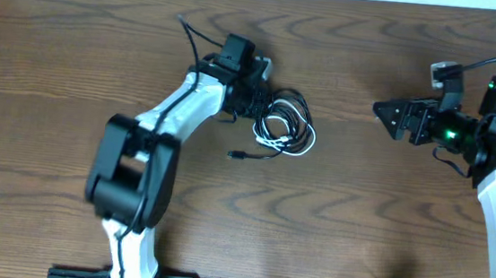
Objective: Untangle cables
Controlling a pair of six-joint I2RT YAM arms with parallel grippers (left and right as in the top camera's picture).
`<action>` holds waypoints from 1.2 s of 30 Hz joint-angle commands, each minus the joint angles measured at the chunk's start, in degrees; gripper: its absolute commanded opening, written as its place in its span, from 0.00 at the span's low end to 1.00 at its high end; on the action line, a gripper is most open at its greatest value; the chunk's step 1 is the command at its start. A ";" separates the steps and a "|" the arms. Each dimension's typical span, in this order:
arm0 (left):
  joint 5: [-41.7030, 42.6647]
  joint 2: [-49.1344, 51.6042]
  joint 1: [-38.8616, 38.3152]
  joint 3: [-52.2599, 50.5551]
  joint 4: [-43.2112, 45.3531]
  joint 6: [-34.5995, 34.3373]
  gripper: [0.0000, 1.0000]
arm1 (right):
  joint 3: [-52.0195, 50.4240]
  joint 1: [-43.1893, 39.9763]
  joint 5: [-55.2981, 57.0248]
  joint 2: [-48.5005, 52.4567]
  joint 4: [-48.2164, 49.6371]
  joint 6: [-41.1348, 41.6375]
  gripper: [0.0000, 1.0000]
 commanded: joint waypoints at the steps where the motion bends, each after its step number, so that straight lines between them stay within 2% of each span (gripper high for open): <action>1: -0.13 -11.15 0.02 1.14 0.44 -3.48 0.08 | 0.92 2.62 -0.46 0.52 1.05 -0.39 0.86; 7: -0.17 -20.92 0.04 1.14 0.48 -7.96 0.07 | 0.92 7.06 -0.44 0.52 5.73 3.80 0.82; 14: -0.35 -23.71 0.04 1.14 0.66 -10.64 0.07 | 0.92 10.56 2.43 0.52 9.57 8.90 0.75; 19: -0.28 -25.51 0.04 2.56 0.68 -10.64 0.08 | 0.92 11.56 9.57 0.72 9.75 13.31 0.77; 27: -0.31 -33.94 0.04 6.91 2.97 -13.51 0.08 | 0.92 13.75 8.11 3.87 13.86 13.38 0.81; 36: -0.37 -42.32 0.04 6.95 11.37 -18.12 0.08 | 0.92 18.82 6.60 7.65 22.27 16.76 0.81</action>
